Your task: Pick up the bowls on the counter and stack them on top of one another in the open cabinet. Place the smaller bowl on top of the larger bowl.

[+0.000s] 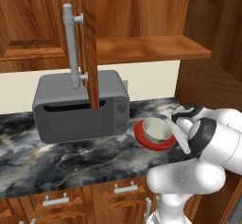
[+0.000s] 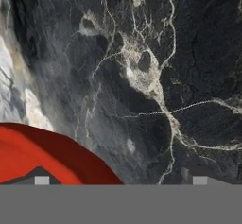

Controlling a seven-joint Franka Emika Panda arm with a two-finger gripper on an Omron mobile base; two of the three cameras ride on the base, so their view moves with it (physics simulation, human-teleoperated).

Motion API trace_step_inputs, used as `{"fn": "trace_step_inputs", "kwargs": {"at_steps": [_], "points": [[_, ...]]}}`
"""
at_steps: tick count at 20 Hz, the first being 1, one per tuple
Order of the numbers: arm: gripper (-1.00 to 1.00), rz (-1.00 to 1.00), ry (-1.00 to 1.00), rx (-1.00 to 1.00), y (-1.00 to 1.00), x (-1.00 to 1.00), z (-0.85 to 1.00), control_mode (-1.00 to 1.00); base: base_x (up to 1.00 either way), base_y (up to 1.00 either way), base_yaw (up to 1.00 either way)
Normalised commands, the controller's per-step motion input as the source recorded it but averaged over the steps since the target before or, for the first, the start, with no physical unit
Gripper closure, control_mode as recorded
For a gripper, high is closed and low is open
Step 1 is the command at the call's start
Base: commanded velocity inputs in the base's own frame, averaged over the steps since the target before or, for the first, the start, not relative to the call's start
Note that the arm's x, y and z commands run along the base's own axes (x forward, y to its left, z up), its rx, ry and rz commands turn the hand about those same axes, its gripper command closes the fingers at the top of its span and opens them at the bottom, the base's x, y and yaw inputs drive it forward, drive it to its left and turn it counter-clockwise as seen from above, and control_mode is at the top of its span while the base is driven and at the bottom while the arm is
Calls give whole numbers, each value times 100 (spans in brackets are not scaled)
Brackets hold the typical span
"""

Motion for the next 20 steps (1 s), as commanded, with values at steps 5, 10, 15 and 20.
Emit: {"fn": "trace_step_inputs", "kwargs": {"at_steps": [5,10,15,20], "points": [[-100,1,0,0,12,0,-51,-100,0,0,0],[-100,1,-3,0,27,-6,-25,-100,0,0,0],[100,0,0,0,35,-29,-10,-100,0,0,0],[100,-2,-2,-2,34,-35,0,-100,0,0,0]]}}
